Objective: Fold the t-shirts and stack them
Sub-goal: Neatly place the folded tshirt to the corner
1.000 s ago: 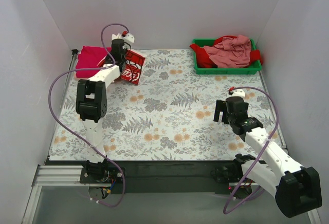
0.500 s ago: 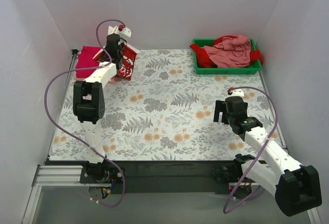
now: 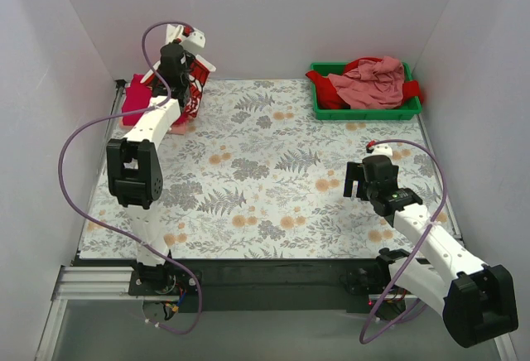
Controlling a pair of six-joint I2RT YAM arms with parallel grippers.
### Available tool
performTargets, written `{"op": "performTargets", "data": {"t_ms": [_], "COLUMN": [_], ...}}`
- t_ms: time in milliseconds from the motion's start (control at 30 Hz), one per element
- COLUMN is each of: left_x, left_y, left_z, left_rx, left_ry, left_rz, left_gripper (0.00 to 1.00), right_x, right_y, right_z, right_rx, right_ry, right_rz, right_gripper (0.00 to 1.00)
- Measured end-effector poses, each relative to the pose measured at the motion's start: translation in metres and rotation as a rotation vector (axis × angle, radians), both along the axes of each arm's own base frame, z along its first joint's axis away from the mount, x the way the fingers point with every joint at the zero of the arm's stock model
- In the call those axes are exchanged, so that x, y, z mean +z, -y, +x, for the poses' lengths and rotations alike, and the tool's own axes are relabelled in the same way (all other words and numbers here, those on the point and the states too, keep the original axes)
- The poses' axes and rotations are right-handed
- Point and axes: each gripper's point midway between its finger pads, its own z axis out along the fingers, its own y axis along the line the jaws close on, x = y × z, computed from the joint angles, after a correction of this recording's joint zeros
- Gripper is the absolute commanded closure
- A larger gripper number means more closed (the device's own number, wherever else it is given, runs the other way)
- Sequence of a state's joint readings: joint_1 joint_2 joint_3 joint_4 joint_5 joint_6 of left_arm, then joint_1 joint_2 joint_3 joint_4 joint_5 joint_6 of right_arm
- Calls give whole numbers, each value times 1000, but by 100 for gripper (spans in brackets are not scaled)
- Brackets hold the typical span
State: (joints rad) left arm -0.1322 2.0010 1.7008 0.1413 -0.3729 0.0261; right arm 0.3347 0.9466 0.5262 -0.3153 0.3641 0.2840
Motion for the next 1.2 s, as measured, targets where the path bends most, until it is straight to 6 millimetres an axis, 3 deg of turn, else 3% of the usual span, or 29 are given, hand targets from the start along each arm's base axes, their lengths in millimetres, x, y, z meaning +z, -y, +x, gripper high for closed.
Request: {"op": "performTargets", "data": {"t_ms": [533, 933, 1033, 1200], "left_x": [33, 35, 29, -6], "left_y": [2, -7, -18, -42], "left_z": [-17, -15, -10, 2], "left_rx": [-24, 2, 23, 64], "left_ry": [23, 52, 59, 12], "left_rz": [-23, -44, -44, -41], "left_gripper": [100, 100, 100, 100], "right_x": [-7, -10, -13, -14], "right_y": [0, 1, 2, 3], "right_z": [-1, -2, -2, 1], "right_rx": [0, -2, -5, -12], "right_ry": [-28, -41, -52, -68], "right_rz": [-10, -16, -23, -40], "right_gripper": [2, 2, 2, 2]}}
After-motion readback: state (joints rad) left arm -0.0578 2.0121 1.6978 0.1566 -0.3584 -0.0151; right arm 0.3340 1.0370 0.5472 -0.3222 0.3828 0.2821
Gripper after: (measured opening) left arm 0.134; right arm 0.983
